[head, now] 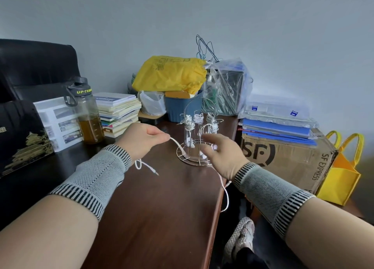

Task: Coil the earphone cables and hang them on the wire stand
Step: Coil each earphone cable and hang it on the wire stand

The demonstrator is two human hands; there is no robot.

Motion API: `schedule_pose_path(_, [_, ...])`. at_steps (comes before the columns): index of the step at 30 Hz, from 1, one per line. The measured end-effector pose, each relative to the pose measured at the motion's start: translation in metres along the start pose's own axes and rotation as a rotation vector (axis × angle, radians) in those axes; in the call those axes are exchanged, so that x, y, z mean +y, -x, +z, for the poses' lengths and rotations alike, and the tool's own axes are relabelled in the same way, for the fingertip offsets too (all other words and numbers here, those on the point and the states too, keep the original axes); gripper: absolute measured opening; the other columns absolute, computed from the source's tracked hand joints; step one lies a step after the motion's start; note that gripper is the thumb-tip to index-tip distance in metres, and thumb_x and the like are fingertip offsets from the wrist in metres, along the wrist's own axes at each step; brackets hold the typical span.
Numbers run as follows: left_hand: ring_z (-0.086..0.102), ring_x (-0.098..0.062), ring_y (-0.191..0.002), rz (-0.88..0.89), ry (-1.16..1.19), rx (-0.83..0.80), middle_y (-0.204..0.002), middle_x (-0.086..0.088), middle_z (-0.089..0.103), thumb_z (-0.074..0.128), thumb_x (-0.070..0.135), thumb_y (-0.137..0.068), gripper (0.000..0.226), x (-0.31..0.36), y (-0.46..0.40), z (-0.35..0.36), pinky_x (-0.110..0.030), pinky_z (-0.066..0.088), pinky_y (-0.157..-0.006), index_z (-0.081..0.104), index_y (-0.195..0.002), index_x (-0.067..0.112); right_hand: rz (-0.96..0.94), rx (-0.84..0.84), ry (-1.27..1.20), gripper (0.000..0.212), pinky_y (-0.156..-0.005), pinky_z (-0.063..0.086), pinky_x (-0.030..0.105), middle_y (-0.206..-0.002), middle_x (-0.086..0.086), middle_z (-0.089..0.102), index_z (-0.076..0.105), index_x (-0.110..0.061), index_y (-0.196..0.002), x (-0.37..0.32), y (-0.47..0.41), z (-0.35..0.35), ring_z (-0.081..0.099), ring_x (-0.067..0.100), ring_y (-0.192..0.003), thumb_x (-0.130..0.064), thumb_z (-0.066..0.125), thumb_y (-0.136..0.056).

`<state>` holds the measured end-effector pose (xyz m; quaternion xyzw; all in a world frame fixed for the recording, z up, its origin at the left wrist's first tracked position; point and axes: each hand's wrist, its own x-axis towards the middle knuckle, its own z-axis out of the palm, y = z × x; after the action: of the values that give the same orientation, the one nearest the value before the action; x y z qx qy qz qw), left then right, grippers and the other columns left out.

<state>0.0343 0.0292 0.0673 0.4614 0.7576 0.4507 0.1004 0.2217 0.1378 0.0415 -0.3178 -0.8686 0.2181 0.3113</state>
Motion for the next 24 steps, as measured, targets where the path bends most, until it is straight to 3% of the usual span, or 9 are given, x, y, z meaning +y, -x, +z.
schedule_pose_path(2, [0.044,0.001,-0.037,0.042,0.009,-0.048,-0.036,0.020,0.047,0.071,0.032,-0.086,0.012,0.009,0.003,0.009,-0.021,0.031,-0.049,0.075,-0.087,0.021,-0.093,-0.039,-0.039,0.043,-0.101,0.035,0.023,-0.127,-0.002,0.061,0.052,-0.016,-0.135,-0.018,-0.002,0.007,0.053,0.014,-0.118,-0.031,0.053,-0.095])
schedule_pose_path(3, [0.044,0.004,-0.036,0.064,0.016,-0.070,-0.036,0.020,0.047,0.070,0.029,-0.087,0.012,0.012,0.004,0.014,-0.017,0.030,-0.047,0.075,-0.088,0.018,-0.129,-0.079,-0.056,0.039,-0.094,0.039,0.022,-0.117,-0.002,0.065,0.055,-0.014,-0.132,-0.026,-0.003,0.011,0.058,0.012,-0.107,-0.029,0.052,-0.096])
schedule_pose_path(6, [0.044,0.007,-0.035,0.087,0.002,-0.108,-0.035,0.020,0.045,0.067,0.026,-0.090,0.013,0.020,0.006,0.017,-0.012,0.027,-0.043,0.075,-0.089,0.016,-0.149,-0.095,-0.118,0.026,-0.067,0.045,0.027,-0.065,-0.004,0.059,0.067,-0.007,-0.096,-0.030,-0.006,0.014,0.053,0.012,-0.062,-0.025,0.048,-0.098])
schedule_pose_path(8, [0.044,0.004,-0.035,0.063,-0.016,-0.114,-0.033,0.020,0.042,0.067,0.031,-0.090,0.013,0.017,0.005,0.013,-0.017,0.028,-0.046,0.074,-0.088,0.020,-0.058,-0.015,-0.088,0.028,-0.053,0.037,0.026,-0.053,-0.006,0.048,0.068,-0.008,-0.086,-0.018,-0.010,0.012,0.041,0.008,-0.048,-0.024,0.048,-0.097])
schedule_pose_path(12, [0.036,-0.007,-0.048,-0.009,0.053,-0.048,-0.034,0.015,0.039,0.071,0.037,-0.085,0.014,-0.008,-0.005,0.004,-0.029,0.027,-0.053,0.076,-0.081,0.025,0.162,0.180,-0.068,0.032,-0.053,0.034,0.025,-0.061,0.004,0.058,0.068,-0.004,-0.081,0.007,-0.015,0.000,0.046,0.015,-0.052,-0.020,0.044,-0.095])
schedule_pose_path(16, [0.035,-0.013,-0.050,-0.064,0.080,-0.019,-0.036,0.013,0.036,0.071,0.036,-0.086,0.016,-0.021,-0.009,-0.004,-0.029,0.029,-0.056,0.076,-0.079,0.023,0.317,0.277,-0.038,0.034,-0.052,0.035,0.025,-0.070,0.013,0.064,0.065,0.000,-0.074,0.023,-0.015,-0.015,0.052,0.021,-0.061,-0.018,0.041,-0.091])
schedule_pose_path(21, [0.030,-0.015,-0.050,-0.131,0.162,0.070,-0.046,0.006,0.033,0.071,0.030,-0.086,0.015,-0.026,-0.015,-0.010,-0.025,0.029,-0.052,0.074,-0.081,0.016,0.421,0.281,0.028,0.042,-0.047,0.024,0.027,-0.049,0.004,0.037,0.033,-0.011,-0.050,0.032,-0.010,-0.024,0.034,0.017,-0.047,-0.020,0.040,-0.091])
schedule_pose_path(24, [0.024,-0.015,-0.048,-0.176,0.205,0.065,-0.056,0.001,0.031,0.070,0.024,-0.085,0.017,-0.030,-0.017,-0.013,-0.022,0.022,-0.044,0.073,-0.078,0.009,0.474,0.125,0.001,0.042,-0.051,0.036,0.026,-0.055,0.006,0.045,0.042,-0.010,-0.053,0.039,-0.008,-0.025,0.039,0.018,-0.049,-0.023,0.036,-0.093])
